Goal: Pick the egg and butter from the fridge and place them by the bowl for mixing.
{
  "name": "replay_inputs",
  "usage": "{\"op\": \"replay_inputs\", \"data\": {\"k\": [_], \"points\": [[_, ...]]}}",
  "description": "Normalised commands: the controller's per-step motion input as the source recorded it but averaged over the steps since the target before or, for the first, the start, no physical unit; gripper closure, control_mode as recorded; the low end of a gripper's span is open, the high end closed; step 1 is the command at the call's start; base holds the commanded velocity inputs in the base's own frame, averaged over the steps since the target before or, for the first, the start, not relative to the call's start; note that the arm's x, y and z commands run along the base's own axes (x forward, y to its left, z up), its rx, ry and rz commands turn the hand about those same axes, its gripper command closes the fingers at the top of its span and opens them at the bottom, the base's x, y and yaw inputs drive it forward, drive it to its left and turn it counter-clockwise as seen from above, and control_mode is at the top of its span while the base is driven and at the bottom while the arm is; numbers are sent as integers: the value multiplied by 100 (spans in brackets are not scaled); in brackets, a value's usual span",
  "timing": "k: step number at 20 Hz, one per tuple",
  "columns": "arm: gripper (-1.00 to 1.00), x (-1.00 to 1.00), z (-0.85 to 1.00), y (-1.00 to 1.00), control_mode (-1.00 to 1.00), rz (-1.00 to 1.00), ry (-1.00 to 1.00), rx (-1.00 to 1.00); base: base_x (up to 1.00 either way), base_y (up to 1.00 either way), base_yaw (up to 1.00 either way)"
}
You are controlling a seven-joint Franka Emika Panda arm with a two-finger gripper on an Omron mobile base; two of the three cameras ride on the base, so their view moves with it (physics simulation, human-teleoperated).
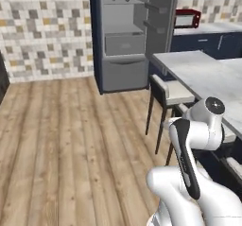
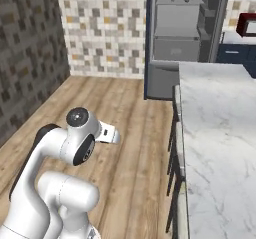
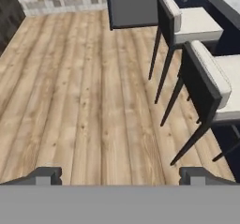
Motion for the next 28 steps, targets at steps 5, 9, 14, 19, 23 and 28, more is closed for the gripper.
{"op": "replay_inputs", "data": {"k": [5,9,14,19,23,28], "points": [[-100,0,0,0,100,0,0,0,81,32,-11],[-100,0,0,0,100,0,0,0,81,33,-11],[-100,0,0,0,100,0,0,0,81,33,-10],[-100,0,0,0,100,0,0,0,81,33,-9],[-100,0,0,0,100,0,0,0,82,33,-8],[-100,0,0,0,100,0,0,0,83,32,-7]]}}
